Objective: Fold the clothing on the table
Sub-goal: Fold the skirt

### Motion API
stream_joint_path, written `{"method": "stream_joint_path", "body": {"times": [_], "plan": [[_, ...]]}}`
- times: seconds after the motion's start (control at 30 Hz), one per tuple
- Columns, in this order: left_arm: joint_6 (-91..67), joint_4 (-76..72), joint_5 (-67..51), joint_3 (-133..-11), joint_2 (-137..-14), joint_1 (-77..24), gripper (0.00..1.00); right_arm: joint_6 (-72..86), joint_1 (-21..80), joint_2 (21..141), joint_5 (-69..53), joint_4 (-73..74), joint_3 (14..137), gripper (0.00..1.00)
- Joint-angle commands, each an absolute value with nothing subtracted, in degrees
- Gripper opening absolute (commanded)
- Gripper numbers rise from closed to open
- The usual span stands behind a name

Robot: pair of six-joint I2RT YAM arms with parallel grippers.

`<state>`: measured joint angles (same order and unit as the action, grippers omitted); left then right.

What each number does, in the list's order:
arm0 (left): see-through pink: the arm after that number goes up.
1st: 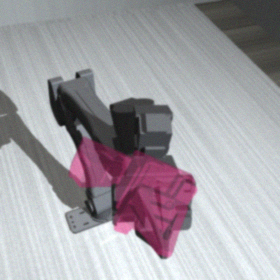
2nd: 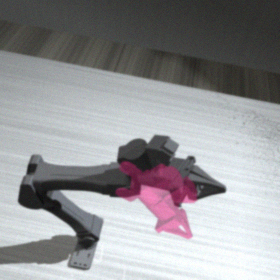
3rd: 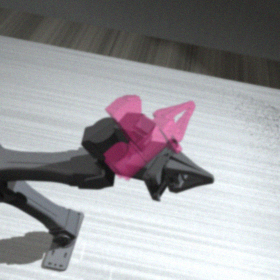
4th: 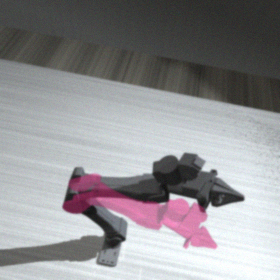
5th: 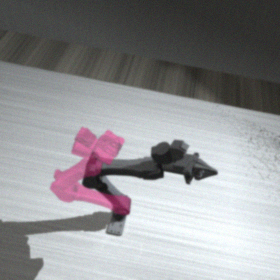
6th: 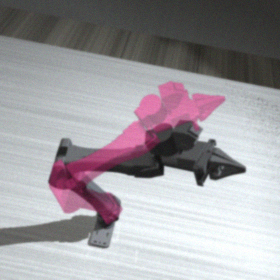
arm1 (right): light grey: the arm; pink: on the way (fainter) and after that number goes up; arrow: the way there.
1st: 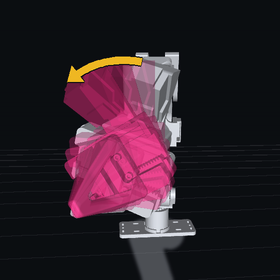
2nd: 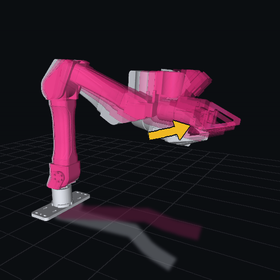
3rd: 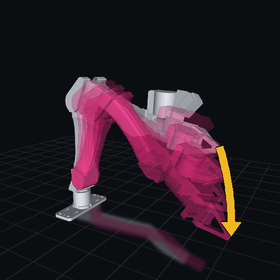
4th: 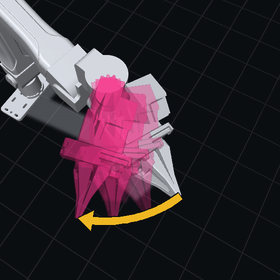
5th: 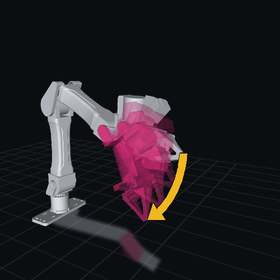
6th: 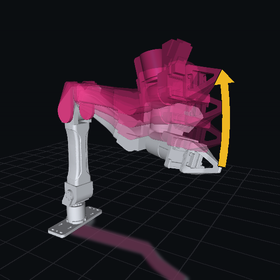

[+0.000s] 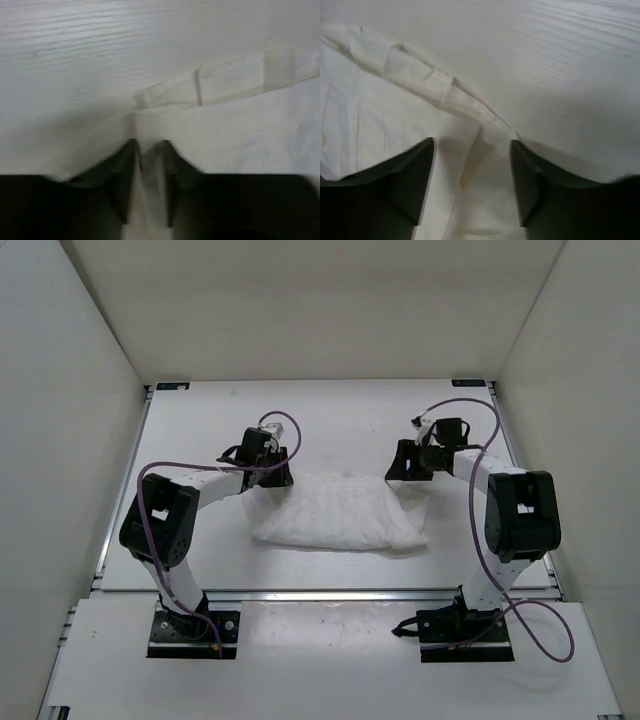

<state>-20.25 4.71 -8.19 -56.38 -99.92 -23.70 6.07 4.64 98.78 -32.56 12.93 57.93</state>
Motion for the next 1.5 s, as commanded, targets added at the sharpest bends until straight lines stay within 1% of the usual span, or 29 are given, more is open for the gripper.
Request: {"method": "stream_joint_path", "body": {"times": [0.0, 0.03, 0.1, 0.13, 0.2, 0.3, 0.33, 0.43, 0.47, 0.53, 0.6, 0.7, 0.8, 0.97, 1.07, 1.13, 1.27, 1.3, 1.33, 1.4, 1.43, 1.47], "plan": [[-19.4, 9.8, -4.2, -59.5, -98.3, -20.1, 0.50, 4.1, 1.7, 97.8, -31.1, 17.0, 62.8, 0.61], [-19.6, 10.6, -4.5, -60.5, -97.4, -19.9, 0.65, 5.4, 1.7, 97.0, -30.6, 16.8, 63.0, 0.77], [-19.4, 13.3, -4.5, -62.6, -95.5, -19.9, 0.78, 5.4, 2.0, 91.6, -29.1, 17.0, 62.8, 0.89], [-19.1, 14.3, -3.8, -63.5, -94.1, -19.8, 0.83, 5.8, 2.6, 89.9, -27.2, 17.7, 63.0, 0.93], [-18.7, 17.4, -1.9, -65.8, -91.5, -20.6, 0.85, 5.8, 4.2, 84.6, -22.1, 21.7, 62.9, 0.98], [-18.4, 19.9, -0.1, -65.6, -86.3, -22.8, 0.84, 5.6, 6.6, 79.4, -16.2, 27.4, 60.7, 0.99], [-18.5, 20.2, 1.0, -64.3, -84.6, -23.9, 0.82, 6.6, 7.5, 78.5, -15.6, 28.0, 59.4, 0.99], [-18.7, 19.6, 3.9, -58.5, -79.9, -26.8, 0.75, 9.0, 7.3, 73.3, -17.3, 28.4, 48.5, 0.99], [-19.2, 19.3, 3.8, -56.0, -79.5, -26.8, 0.70, 9.8, 6.6, 72.2, -18.3, 28.1, 46.8, 0.99], [-19.2, 19.0, 3.8, -52.7, -78.3, -28.3, 0.63, 11.5, 7.0, 69.4, -18.4, 27.0, 40.4, 0.99], [-19.2, 19.2, 6.0, -49.4, -79.2, -30.5, 0.55, 12.5, 8.7, 68.3, -15.7, 27.1, 37.4, 0.99], [-19.9, 20.6, 7.2, -48.3, -81.6, -30.9, 0.52, 13.5, 9.1, 68.2, -14.7, 26.1, 35.9, 0.99], [-20.2, 20.0, 8.3, -46.9, -82.2, -30.2, 0.55, 15.5, 8.7, 69.0, -14.3, 23.7, 34.5, 1.00], [-19.3, 20.3, 7.4, -47.0, -85.2, -29.3, 0.55, 16.7, 8.9, 72.9, -14.5, 20.4, 34.7, 0.99], [-19.1, 20.2, 7.3, -47.7, -87.8, -29.5, 0.54, 16.7, 9.7, 77.6, -15.2, 18.7, 36.2, 0.94], [-19.2, 21.0, 6.5, -48.2, -89.4, -29.6, 0.55, 16.6, 10.2, 80.5, -15.4, 17.7, 37.6, 0.89], [-19.4, 21.2, 4.6, -49.0, -92.5, -29.6, 0.52, 16.9, 11.4, 85.1, -16.9, 16.1, 39.8, 0.60], [-19.3, 21.4, 3.6, -48.7, -92.4, -29.4, 0.52, 17.0, 11.6, 85.8, -16.5, 15.7, 40.0, 0.45], [-19.5, 20.5, 3.9, -48.9, -92.9, -29.3, 0.52, 17.6, 11.6, 86.5, -17.1, 15.5, 40.5, 0.38], [-19.7, 19.8, 2.9, -48.8, -94.0, -29.1, 0.52, 17.3, 12.0, 87.2, -16.8, 15.1, 41.0, 0.18], [-19.9, 19.8, 2.2, -49.6, -94.3, -29.4, 0.51, 17.4, 11.6, 87.3, -16.4, 14.8, 41.6, 0.07], [-19.8, 19.5, 1.5, -50.2, -95.1, -29.4, 0.51, 17.1, 10.6, 86.8, -16.2, 15.0, 42.2, 0.04]]}}
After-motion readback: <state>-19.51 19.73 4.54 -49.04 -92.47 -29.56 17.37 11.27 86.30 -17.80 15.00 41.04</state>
